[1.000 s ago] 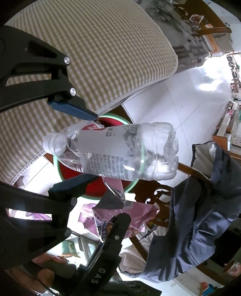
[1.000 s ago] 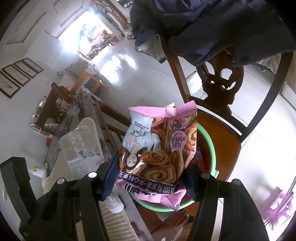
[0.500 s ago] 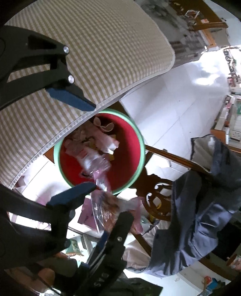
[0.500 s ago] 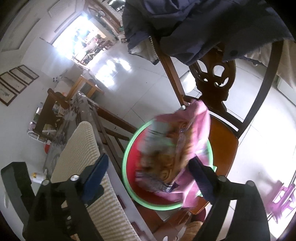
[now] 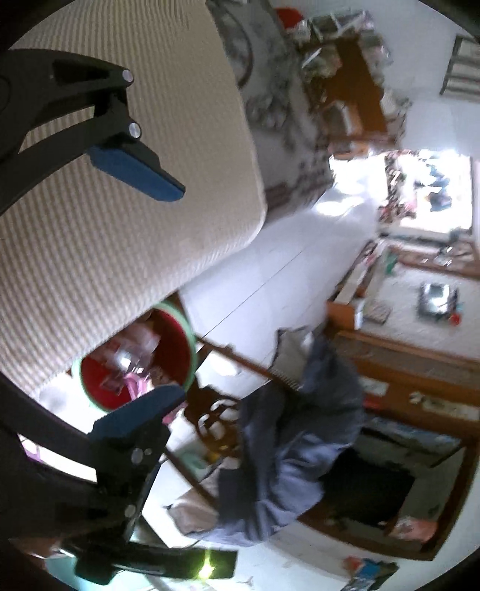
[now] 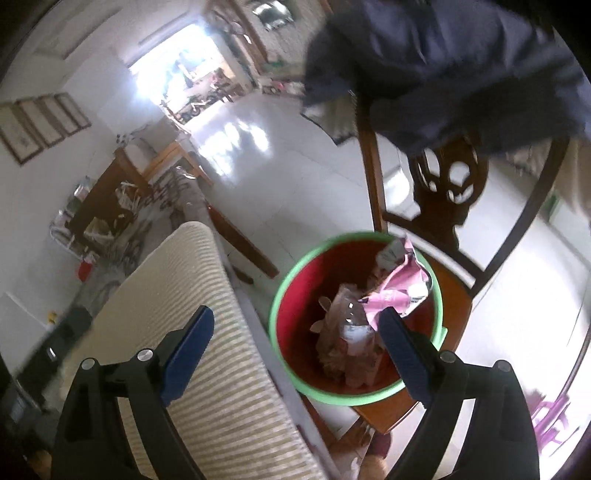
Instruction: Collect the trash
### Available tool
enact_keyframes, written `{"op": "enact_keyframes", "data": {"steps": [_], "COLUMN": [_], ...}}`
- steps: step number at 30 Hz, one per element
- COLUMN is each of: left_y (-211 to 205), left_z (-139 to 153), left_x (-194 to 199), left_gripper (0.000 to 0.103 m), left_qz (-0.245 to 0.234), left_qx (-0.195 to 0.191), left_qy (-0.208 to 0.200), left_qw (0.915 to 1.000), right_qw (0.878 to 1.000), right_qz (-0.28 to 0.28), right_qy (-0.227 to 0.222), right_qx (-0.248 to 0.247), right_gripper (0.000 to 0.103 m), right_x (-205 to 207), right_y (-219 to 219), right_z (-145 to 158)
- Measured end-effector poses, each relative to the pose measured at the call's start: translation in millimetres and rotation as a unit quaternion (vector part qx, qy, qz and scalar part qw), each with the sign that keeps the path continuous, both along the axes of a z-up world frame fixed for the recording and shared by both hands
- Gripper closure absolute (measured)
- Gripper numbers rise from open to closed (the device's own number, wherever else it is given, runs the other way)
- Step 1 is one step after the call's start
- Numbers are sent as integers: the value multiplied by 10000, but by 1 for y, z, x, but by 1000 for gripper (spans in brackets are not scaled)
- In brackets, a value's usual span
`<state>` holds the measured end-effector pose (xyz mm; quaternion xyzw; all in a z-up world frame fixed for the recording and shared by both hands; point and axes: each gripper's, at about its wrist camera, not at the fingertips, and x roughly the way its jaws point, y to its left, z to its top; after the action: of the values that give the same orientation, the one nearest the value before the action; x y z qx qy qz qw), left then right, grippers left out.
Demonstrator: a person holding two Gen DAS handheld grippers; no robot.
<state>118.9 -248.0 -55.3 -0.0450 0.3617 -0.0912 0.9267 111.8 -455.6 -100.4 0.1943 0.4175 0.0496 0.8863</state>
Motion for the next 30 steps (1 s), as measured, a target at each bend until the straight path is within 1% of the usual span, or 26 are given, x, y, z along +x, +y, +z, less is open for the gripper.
{"op": "enact_keyframes", "data": {"steps": [2,3,5,7,10,11,13,16,17,20,23,25,30], "left_y": [25,37,61,87,117,125,143,163,168,184,198,203,215], "left_z": [11,15,23,32,46,49,56,64,66,70,72,72,71], "left_x": [-7,-10,-20,-35,-59,-66,-82,-100,-103,-114,-124,-129,-136], "left_gripper": [6,6,6,6,6,5,5,5,5,5,5,5,5], "left_qz": [152,169,314,491,649,683,773,856,872,829,820,818,987], "left_qx": [-36,-94,-162,-155,51,109,261,456,480,411,460,483,545], "left_qy": [-82,-85,-153,-368,-695,-786,-995,-1187,-1223,-1271,-1345,-1369,-1328], "left_qw": [9998,9998,9993,9980,9955,9945,9917,9882,9875,9876,9864,9860,9847], "right_qw": [9993,9985,9942,9889,9800,9780,9771,9759,9743,9680,9552,9490,9480], "right_qz": [47,79,116,63,-32,-36,42,297,335,344,220,203,233], "right_qy": [-283,-439,-950,-1395,-1948,-2052,-2110,-2161,-2224,-2449,-2877,-3049,-3044], "right_qx": [-225,-327,-489,-510,-410,-374,-264,-73,-103,-425,-660,-781,-895], "right_gripper": [14,11,7,7,7,7,7,7,7,7,7,7,7], "right_x": [-8,-12,-25,-38,-56,-60,-67,-78,-83,-97,-116,-125,-132], "right_y": [19,30,58,78,112,121,141,167,174,197,213,221,230], "right_z": [15,22,44,59,80,84,88,90,92,97,100,101,103]}}
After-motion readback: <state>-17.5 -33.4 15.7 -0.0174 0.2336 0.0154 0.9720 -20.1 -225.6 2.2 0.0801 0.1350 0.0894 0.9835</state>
